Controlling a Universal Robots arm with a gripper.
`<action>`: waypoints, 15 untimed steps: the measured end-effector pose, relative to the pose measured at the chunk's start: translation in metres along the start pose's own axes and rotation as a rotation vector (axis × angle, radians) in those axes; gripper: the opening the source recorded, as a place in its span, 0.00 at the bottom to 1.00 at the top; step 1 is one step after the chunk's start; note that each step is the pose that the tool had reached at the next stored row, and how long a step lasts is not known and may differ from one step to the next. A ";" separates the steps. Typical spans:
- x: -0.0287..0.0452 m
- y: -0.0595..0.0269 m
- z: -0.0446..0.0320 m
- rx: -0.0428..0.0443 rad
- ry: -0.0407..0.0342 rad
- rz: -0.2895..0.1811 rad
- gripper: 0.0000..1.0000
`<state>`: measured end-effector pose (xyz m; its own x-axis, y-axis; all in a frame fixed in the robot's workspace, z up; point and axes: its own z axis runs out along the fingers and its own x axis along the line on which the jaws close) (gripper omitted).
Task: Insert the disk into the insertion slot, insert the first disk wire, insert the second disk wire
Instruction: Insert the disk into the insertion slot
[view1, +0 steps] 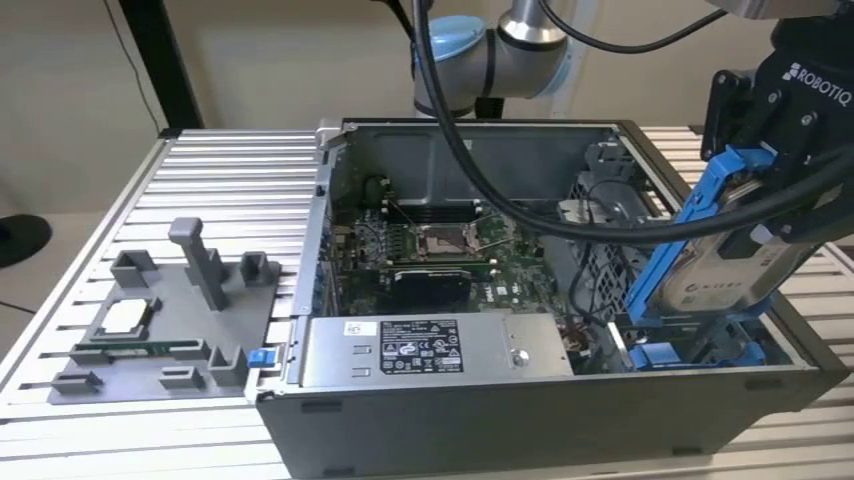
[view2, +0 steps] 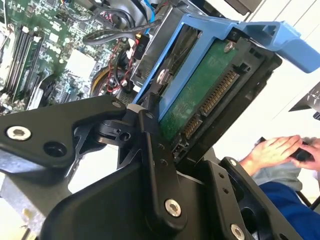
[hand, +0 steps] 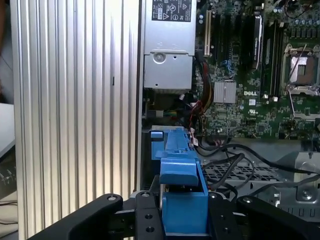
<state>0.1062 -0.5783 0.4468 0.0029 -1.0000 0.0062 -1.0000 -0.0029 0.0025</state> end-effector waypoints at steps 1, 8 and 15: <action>0.0000 0.0000 0.0000 0.0000 0.0001 0.000 0.00; 0.0000 -0.0011 0.0050 -0.0001 -0.0026 0.018 0.00; -0.0001 -0.0042 0.0142 -0.0002 -0.0094 0.027 0.00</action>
<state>0.1103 -0.5783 0.4326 -0.0244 -0.9997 -0.0031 -0.9997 0.0243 0.0026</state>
